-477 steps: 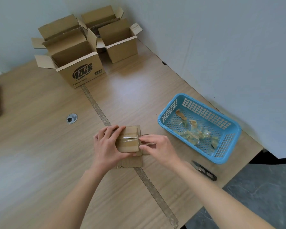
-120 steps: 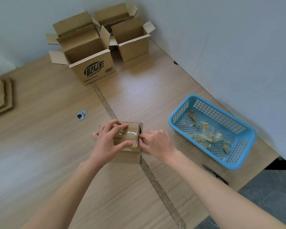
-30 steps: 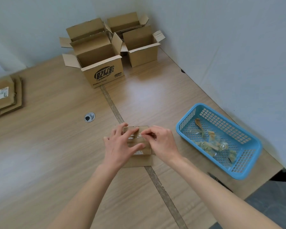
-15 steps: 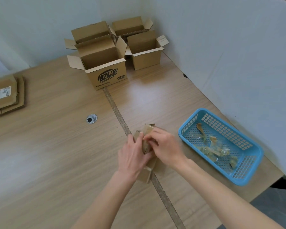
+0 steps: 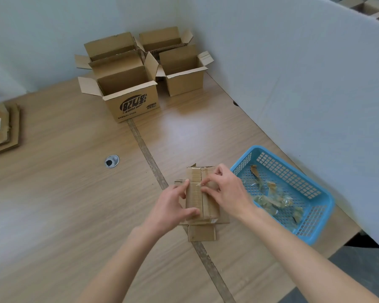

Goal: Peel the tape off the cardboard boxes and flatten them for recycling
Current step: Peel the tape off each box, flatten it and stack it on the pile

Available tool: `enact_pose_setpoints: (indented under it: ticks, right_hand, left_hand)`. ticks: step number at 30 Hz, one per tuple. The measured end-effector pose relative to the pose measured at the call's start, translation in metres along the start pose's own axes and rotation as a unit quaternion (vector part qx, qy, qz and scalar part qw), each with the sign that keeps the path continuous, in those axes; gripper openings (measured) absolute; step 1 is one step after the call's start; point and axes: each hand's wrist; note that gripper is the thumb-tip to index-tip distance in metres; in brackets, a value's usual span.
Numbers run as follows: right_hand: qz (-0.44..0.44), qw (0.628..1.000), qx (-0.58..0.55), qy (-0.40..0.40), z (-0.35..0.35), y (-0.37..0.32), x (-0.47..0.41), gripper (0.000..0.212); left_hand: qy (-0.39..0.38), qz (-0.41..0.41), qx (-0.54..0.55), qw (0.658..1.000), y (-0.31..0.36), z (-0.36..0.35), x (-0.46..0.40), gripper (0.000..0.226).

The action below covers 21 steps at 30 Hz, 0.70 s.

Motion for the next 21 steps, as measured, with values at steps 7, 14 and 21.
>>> enact_pose_setpoints:
  ticks: [7,14,21]
  right_hand:
    - [0.095,0.995,-0.028,-0.013,-0.001,-0.002,0.003,0.01]
    - [-0.017,0.961,-0.24,-0.139,0.016,0.006,0.028,0.008]
    - [-0.15,0.927,-0.328,-0.105,0.03,0.022,0.052,0.037]
  left_hand:
    - [0.041,-0.187,-0.134,0.972,0.006,0.016,-0.039,0.047]
    - [0.019,-0.181,-0.14,0.973,-0.003,0.005,-0.041,0.041]
    - [0.056,-0.103,-0.162,0.98,0.007,0.002,-0.041,0.043]
Point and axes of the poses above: each hand's wrist, its own x-axis away from the middle knuckle, its own z-axis out of the back of the hand, y = z × x, and after that the axes turned 4 degrees about -z, right-handed
